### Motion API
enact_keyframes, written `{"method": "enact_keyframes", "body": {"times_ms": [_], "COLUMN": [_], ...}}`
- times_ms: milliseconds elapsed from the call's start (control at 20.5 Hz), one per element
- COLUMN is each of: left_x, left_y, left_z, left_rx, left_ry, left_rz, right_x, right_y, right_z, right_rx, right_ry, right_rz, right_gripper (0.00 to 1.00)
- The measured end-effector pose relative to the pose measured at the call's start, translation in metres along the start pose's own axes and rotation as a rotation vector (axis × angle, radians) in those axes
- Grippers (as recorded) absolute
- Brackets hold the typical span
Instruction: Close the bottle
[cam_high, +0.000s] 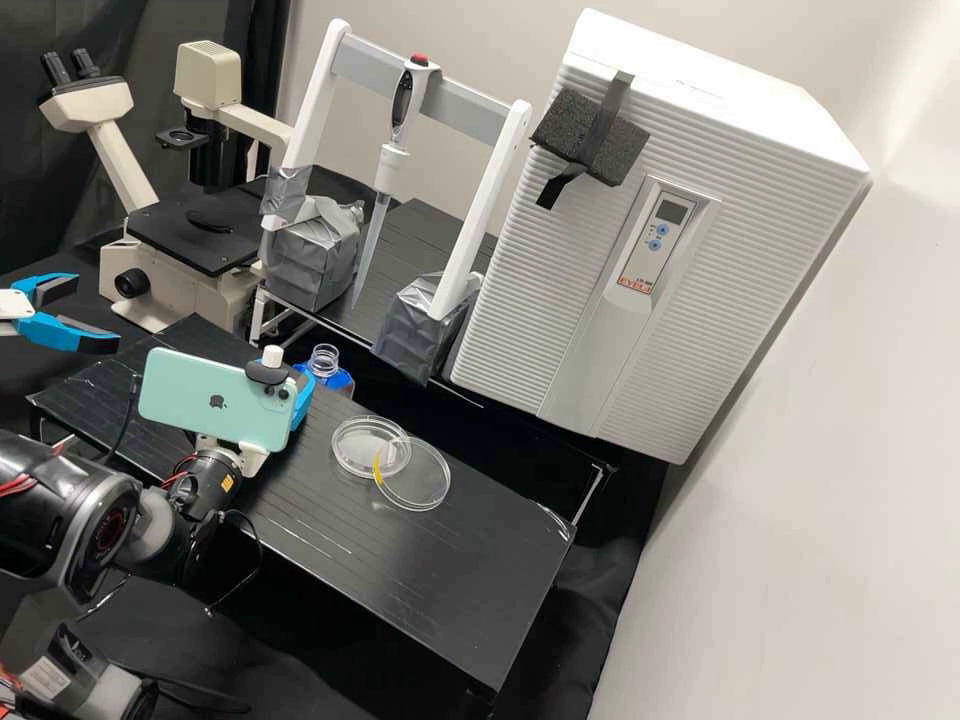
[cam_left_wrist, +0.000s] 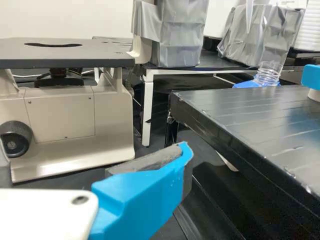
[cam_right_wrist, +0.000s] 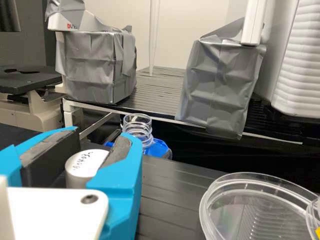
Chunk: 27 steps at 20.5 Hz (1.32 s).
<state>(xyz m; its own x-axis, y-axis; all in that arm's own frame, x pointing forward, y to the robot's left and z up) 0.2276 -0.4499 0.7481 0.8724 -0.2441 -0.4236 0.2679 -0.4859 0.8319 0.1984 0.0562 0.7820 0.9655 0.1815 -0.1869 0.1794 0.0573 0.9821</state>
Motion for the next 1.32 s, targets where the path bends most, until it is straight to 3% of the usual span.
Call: {"method": "enact_keyframes", "body": {"times_ms": [342,489,684,831,929,1173,1320], "left_x": [0.0,0.0,0.0,0.0005,0.0005,0.0005,0.0005], "left_y": [0.0,0.0,0.0,0.0,0.0,0.0,0.0], "left_z": [0.0,0.0,0.0,0.001,0.0,0.0,0.0], "left_rx": [0.0,0.0,0.0,-0.003,-0.008,-0.008,-0.008], "left_ry": [0.0,0.0,0.0,0.001,0.01,0.01,0.01], "left_rz": [0.0,0.0,0.0,0.001,0.007,0.007,0.007], "right_x": [0.002,0.005,0.015,0.028,0.037,0.056,0.067], "right_y": [0.002,0.01,0.028,0.033,0.034,0.026,0.02], "right_z": [-0.002,-0.009,-0.019,-0.024,-0.027,-0.032,-0.031], "right_rx": [-0.001,-0.004,0.013,0.011,0.014,-0.023,-0.022], "right_ry": [0.008,0.036,0.064,0.063,0.065,0.08,0.069], "right_rz": [0.009,0.041,0.125,0.157,0.16,0.126,0.106], "right_gripper": [0.0,0.0,0.0,0.0,0.0,0.0,0.0]}}
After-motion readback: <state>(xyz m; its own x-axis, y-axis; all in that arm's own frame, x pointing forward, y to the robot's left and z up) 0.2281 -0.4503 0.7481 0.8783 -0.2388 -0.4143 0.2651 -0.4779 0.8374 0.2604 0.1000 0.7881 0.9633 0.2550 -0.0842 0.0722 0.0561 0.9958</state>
